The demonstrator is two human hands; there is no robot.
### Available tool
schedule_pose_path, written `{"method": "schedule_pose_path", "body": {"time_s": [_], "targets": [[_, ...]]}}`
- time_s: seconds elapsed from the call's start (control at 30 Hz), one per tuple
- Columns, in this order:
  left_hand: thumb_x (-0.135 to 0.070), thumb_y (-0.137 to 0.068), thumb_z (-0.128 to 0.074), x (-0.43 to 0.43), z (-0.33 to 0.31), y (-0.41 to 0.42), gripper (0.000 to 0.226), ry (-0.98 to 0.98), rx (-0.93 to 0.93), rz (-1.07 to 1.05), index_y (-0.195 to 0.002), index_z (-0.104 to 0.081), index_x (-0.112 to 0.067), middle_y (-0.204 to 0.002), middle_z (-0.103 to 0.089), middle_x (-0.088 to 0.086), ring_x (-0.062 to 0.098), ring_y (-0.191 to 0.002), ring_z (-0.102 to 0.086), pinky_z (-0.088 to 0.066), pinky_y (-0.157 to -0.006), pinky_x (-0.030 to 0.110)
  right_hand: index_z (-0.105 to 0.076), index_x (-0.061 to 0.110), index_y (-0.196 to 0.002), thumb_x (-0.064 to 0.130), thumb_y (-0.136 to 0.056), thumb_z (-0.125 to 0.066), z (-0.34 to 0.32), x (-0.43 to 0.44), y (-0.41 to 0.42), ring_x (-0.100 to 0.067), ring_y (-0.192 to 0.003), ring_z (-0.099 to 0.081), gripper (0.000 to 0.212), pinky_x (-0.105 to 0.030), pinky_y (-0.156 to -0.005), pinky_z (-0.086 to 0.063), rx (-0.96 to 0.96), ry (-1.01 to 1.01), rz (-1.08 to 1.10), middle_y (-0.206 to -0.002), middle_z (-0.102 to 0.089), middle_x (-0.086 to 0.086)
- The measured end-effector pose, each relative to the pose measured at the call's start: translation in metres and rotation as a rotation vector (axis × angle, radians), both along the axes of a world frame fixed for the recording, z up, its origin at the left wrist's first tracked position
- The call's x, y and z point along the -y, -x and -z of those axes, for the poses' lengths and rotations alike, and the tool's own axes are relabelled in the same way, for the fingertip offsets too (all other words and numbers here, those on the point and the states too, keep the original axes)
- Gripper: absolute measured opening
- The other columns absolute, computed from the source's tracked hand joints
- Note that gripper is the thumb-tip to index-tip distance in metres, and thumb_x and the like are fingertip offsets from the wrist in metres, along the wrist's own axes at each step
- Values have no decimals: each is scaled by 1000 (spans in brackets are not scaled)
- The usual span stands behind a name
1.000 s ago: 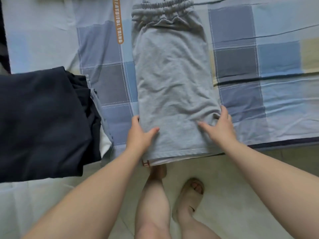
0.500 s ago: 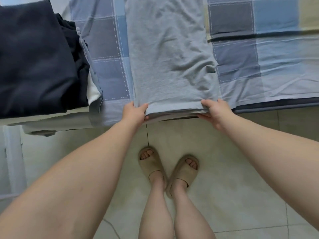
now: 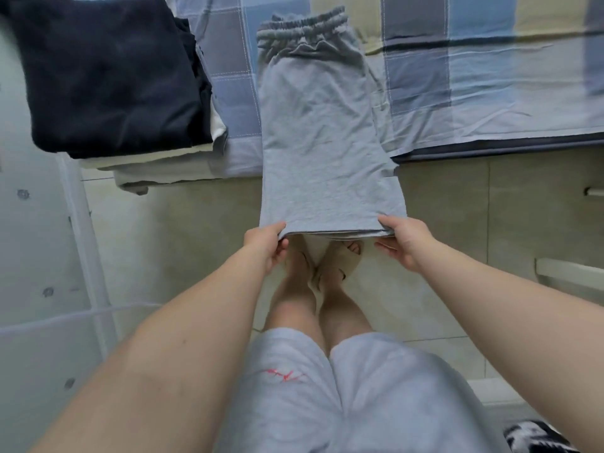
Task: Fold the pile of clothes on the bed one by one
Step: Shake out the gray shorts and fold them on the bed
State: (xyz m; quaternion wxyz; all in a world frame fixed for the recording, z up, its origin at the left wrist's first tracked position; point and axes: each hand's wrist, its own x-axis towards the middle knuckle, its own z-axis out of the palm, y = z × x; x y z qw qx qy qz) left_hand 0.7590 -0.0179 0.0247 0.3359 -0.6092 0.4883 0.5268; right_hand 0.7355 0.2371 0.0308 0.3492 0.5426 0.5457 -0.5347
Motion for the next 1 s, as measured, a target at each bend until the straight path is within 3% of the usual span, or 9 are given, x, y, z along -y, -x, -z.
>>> {"method": "schedule_pose_path", "body": {"time_s": [0.13, 0.27, 0.47, 0.6, 0.73, 0.83, 0.9, 0.93, 1.0], "targets": [[-23, -97, -64, 6, -53, 22, 15, -30, -35, -101, -110, -60, -18, -66, -61, -2, 6, -46, -53, -46, -49, 21, -62, 10, -114, 16, -93, -68, -51, 6, 13, -21, -75, -66, 22, -34, -65, -55, -11, -8, -3, -92, -69, -6], [-25, -99, -56, 17, -66, 91, 12, -65, -124, -160, -110, -59, -21, -55, -65, -9, 6, -51, -53, -46, -57, 24, -59, 12, -92, 14, -97, -63, -66, 21, 80, -22, -72, -62, 7, -37, -68, -56, -94, -20, 53, -88, -64, -7], [-26, -100, -54, 33, -57, 213, 9, -192, -163, -245, -99, -61, -19, -71, -69, -6, 8, -64, -54, -45, -64, 26, -55, 14, -111, 24, -100, -56, -61, 41, 213, -19, -67, -70, 14, -34, -59, -57, -217, -63, 95, -97, -67, -8], [-26, -101, -52, 47, -32, 289, 16, -193, -207, -213, -111, -62, -19, -80, -71, -6, 8, -66, -58, -46, -65, 26, -58, 14, -94, 22, -100, -56, -44, 58, 293, -21, -72, -69, 11, -37, -62, -56, -249, -106, 92, -93, -68, -8], [-35, -101, -55, 51, 5, 341, 32, -170, -279, -199, -130, -60, -21, -101, -73, -3, 12, -80, -66, -48, -67, 28, -61, 16, -111, 22, -97, -56, -8, 71, 345, -19, -80, -73, 16, -34, -58, -57, -254, -117, 80, -103, -72, -6], [-46, -98, -60, 51, 38, 354, 44, -73, -342, -14, -134, -58, -21, -125, -67, 1, 19, -102, -67, -51, -74, 30, -64, 21, -116, 30, -97, -56, 31, 72, 355, -19, -101, -70, 22, -39, -75, -57, -223, -131, -81, -114, -70, 2], [-45, -92, -69, 51, 65, 345, 49, 132, -378, 232, -133, -57, -20, -136, -60, 5, 24, -120, -60, -52, -92, 37, -62, 22, -111, 32, -97, -57, 60, 68, 350, -26, -109, -63, 18, -41, -88, -52, -246, -269, -334, -117, -64, -2], [-44, -89, -72, 51, 78, 337, 55, 238, -397, 352, -135, -53, -21, -142, -53, 4, 24, -128, -54, -47, -102, 40, -59, 22, -117, 32, -96, -58, 74, 65, 344, -28, -112, -59, 23, -41, -91, -50, -266, -341, -472, -125, -59, -6], [-44, -85, -76, 51, 98, 322, 71, 329, -400, 468, -143, -42, -23, -149, -39, 1, 22, -133, -44, -38, -107, 35, -48, 23, -139, 37, -94, -60, 98, 59, 333, -33, -127, -48, 49, -44, -107, -42, -280, -429, -660, -145, -43, -9]]}}
